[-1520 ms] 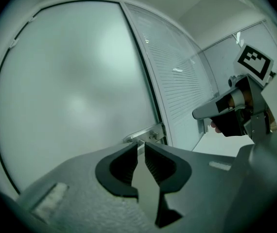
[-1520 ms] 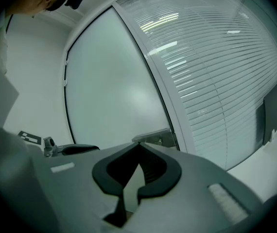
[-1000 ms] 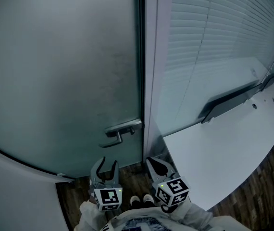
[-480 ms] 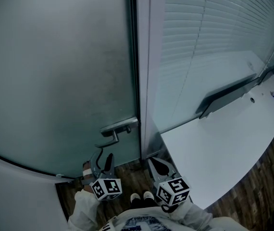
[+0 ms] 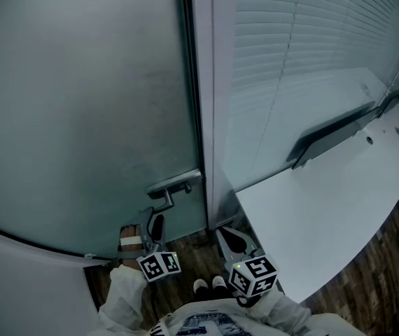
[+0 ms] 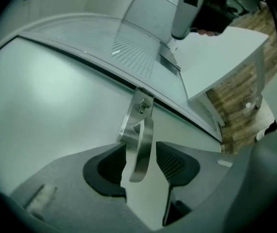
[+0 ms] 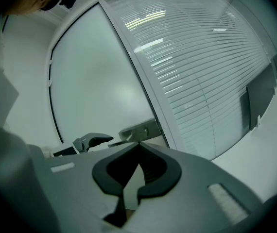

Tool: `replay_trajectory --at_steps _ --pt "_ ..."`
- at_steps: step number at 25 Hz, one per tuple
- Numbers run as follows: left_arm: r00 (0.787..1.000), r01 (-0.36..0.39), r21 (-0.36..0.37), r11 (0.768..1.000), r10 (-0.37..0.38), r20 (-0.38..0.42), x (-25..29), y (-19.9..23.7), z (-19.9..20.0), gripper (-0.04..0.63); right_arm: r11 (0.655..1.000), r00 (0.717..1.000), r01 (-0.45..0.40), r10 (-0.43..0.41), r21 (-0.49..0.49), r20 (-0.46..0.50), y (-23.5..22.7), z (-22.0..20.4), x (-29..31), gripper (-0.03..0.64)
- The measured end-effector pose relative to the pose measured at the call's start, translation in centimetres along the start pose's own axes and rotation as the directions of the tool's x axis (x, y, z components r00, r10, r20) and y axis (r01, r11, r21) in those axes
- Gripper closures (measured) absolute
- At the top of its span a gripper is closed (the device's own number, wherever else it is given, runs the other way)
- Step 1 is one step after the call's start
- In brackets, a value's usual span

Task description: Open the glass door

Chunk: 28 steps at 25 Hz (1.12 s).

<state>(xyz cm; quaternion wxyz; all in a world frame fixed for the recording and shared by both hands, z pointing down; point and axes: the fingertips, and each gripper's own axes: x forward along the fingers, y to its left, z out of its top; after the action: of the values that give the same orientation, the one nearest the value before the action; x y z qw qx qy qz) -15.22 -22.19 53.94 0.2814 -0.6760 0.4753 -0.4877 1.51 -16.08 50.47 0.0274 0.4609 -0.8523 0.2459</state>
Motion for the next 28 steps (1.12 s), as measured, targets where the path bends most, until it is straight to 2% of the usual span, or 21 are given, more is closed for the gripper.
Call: replay_trajectory --at_steps 4,8,10,17,25,28 --pt "1.000 -0.001 0.066 0.998 0.002 -0.008 1.3 -0.3 -0.2 0.394 1.000 1.000 0.006 -0.006 -0.001 0.000 -0.3 0.2 0.1 0.611" --pt "1.000 -0.007 0.070 0.998 0.008 -0.015 2.3 -0.2 -0.4 0.399 1.000 1.000 0.011 -0.011 0.002 -0.002 -0.7 0.3 0.3 0.612" --pt "1.000 -0.021 0.072 0.997 0.022 -0.012 2.5 -0.1 -0.3 0.434 1.000 1.000 0.012 -0.012 0.004 -0.004 -0.8 0.3 0.4 0.611" --pt "0.999 -0.029 0.083 0.996 0.030 -0.011 2.5 -0.4 -0.3 0.471 1.000 1.000 0.012 -0.012 0.015 -0.013 -1.1 0.1 0.6 0.611" --pt "1.000 -0.005 -0.044 0.999 0.006 0.023 2.6 -0.6 -0.2 0.468 1.000 0.999 -0.019 0.020 0.017 -0.042 -0.1 -0.9 1.1 0.611" --pt "0.998 -0.002 -0.173 0.985 0.011 0.055 3.0 -1.0 -0.5 0.463 0.999 0.998 -0.042 0.043 0.010 -0.053 0.8 -1.3 1.4 0.612"
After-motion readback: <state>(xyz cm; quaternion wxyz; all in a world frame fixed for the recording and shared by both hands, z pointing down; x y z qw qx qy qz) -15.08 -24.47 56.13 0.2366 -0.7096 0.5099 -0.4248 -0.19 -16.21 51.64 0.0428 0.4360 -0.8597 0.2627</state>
